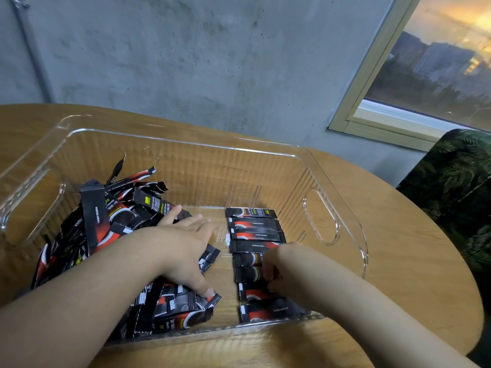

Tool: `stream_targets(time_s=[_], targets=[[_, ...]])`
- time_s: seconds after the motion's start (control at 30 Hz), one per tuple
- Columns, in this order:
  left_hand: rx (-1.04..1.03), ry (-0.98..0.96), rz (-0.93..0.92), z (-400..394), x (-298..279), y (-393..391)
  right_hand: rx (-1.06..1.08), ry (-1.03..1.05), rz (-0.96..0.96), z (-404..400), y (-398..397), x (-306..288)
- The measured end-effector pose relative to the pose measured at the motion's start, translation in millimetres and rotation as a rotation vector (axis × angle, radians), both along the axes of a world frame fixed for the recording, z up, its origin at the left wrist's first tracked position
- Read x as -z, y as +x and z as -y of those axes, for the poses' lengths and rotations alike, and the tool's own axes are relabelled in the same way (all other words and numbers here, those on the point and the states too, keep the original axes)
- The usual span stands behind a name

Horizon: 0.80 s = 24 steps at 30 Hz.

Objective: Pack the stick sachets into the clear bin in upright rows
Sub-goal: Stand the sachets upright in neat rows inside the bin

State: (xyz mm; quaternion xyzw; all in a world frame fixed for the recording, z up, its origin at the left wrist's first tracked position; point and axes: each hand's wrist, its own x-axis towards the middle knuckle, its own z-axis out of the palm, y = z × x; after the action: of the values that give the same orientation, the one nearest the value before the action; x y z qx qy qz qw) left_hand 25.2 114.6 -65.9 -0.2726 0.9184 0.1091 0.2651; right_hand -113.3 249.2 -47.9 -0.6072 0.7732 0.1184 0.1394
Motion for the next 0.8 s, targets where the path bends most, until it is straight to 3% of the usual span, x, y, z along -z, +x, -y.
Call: stream_targets(time_s=[0.17, 0.4, 0.53, 0.8], targets=[[0.015, -0.023, -0.001, 1.1, 2.1, -0.6, -0.013, -0.241, 0.007, 4.8, 1.6, 10.1], [0.048, -0.048, 0.032, 0.6, 4.1, -1.0, 0.016, -0.272, 0.038, 11.9, 3.7, 14.0], [0.050, -0.048, 0.022, 1.8, 4.7, -1.5, 0.042, -0.336, 0.169, 37.0, 13.6, 6.2], [0.074, -0.038, -0.002, 2.5, 4.9, -1.0, 0.083, -0.412, 0.608, 116.3, 14.2, -4.4]])
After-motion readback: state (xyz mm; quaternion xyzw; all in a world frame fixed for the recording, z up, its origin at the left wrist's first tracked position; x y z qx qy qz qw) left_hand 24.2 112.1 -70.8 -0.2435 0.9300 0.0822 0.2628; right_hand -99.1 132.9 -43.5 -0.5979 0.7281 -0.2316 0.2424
